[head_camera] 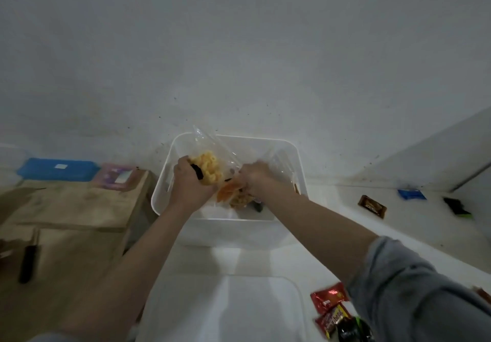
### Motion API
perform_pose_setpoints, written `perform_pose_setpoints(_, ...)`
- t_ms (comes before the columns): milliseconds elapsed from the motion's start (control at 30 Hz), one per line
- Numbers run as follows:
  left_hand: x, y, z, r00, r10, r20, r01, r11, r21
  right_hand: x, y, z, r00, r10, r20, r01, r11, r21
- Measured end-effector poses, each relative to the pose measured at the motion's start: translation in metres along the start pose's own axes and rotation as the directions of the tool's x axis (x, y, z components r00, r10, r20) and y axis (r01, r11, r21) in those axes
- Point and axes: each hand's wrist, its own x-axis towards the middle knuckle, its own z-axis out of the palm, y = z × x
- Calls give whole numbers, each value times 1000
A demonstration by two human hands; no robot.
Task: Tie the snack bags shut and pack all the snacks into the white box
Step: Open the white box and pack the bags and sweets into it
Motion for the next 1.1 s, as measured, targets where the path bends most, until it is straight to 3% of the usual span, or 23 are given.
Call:
perform_pose_setpoints(133,2,-3,2,997,5,78,-4,1000,-12,29,9,13,997,71,33,-76,977,197)
perform_pose_setpoints(300,1,4,5,988,31,151,-41,997,67,6,-7,-27,985,-124,-123,154,949,274)
perform_pose_setpoints(367,3,12,10,978,70,196,-89,992,91,-13,-10,-53,979,-201,26,184,935,302)
perform_pose_setpoints(467,-4,45,20,956,142,258,-180,975,127,-40,-14,-87,945,-280,170,265,958,107)
perform_pose_setpoints(533,-11,70,29,931,204,301,-255,957,138,-47,-12,-106,941,-315,122,323,945,-56)
perform_pose_setpoints(633,-17,90,46,875,251,414,-308,948,77,-53,-3,-133,961,-277,21,278,954,-115)
perform_pose_setpoints(700,-20,93,56,831,236,504,-351,925,144,-53,5,-152,969,-244,-33,237,961,-145)
perform_pose_setpoints(833,-12,89,76,735,284,615,-591,713,377,-61,20,-171,973,-215,-82,197,962,-187)
perform_pose_setpoints(933,4,84,88,630,333,702,-761,444,472,-66,27,-174,971,-219,-98,198,961,-191)
perform_pose_setpoints(1100,23,90,101,596,364,716,-800,187,570,-69,30,-172,961,-258,-103,235,953,-191)
